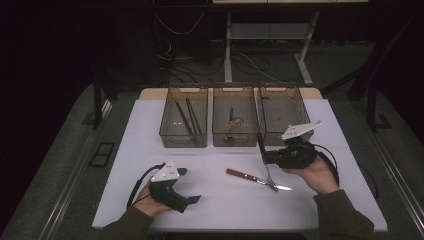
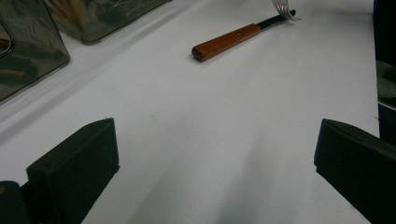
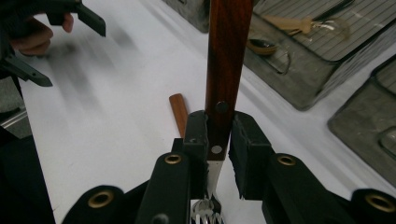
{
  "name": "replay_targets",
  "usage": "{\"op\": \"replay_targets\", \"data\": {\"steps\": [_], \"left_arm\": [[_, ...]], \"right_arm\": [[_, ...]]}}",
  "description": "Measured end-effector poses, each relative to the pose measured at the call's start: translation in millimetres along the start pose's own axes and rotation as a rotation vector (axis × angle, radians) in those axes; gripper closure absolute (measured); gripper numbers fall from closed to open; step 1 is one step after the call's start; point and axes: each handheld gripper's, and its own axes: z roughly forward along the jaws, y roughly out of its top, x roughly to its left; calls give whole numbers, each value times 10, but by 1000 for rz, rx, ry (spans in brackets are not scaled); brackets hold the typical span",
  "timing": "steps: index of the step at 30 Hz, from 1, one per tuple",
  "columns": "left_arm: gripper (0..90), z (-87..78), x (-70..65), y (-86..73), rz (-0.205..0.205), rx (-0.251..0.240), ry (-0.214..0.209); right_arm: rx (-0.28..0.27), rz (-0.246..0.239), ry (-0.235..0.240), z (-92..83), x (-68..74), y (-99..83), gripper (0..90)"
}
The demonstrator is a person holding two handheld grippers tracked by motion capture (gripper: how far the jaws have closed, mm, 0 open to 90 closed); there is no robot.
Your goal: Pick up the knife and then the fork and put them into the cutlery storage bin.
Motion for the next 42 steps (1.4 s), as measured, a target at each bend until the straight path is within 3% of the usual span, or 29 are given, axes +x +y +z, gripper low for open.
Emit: {"op": "replay_targets", "data": {"steps": [8, 24, 35, 42], "left_arm": [[0, 3, -4, -1, -4, -4, 0], [0, -14, 13, -2, 4, -7, 0], [0, -13, 17, -1, -1, -16, -3], [0, -20, 24, -3, -6, -19, -7]], "right_arm": [[-62, 16, -22, -176, -78, 12, 772], [-139, 57, -123, -464, -351, 155, 772], [-152, 75, -269, -766, -752, 537, 771], [-114, 108, -358, -765, -1121, 719, 772]]}}
